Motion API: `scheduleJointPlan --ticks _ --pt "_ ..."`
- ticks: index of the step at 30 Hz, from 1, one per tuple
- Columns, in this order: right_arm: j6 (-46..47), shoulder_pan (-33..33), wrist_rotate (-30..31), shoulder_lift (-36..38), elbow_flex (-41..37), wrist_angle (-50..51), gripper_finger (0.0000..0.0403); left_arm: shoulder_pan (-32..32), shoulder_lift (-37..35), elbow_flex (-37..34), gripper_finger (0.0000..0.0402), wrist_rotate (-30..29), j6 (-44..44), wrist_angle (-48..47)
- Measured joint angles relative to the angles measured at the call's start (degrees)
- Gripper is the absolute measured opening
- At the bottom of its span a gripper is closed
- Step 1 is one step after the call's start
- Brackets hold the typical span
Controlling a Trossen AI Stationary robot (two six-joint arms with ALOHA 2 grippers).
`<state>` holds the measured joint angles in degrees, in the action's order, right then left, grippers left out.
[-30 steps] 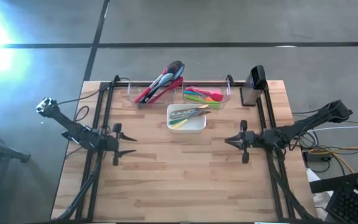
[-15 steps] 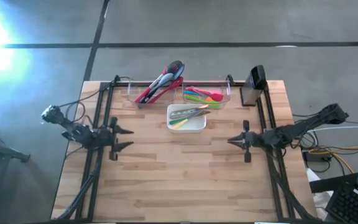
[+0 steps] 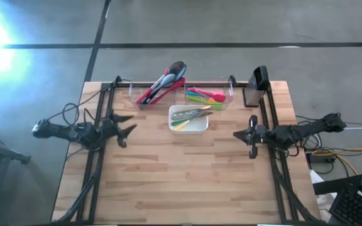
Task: Pick & Place Kitchen Items
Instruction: Return to Home Position
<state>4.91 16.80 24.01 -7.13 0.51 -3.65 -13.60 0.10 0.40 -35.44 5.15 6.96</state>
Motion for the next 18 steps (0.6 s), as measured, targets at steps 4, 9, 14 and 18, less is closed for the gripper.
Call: scheduleJointPlan --ticks 4,9,14,18 --pt "0.0 -2.5 0.0 1.1 0.0 0.0 0.0029 10.1 0.0 0.0 0.0210 -0.1 0.0 -0.1" --pt "0.0 -5.5 0.0 2.8 0.0 0.0 0.0029 18.1 0.0 0.0 0.0210 -0.1 0.0 -0.3" --pt "0.0 -7.0 0.0 6.7 0.0 0.0 0.0029 19.9 0.4 0.0 0.0210 -0.1 0.0 -0.6" --pt "0.0 -8.2 0.1 7.1 0.1 0.1 0.0029 19.9 0.4 0.0 0.0210 -0.1 0.0 -0.6"
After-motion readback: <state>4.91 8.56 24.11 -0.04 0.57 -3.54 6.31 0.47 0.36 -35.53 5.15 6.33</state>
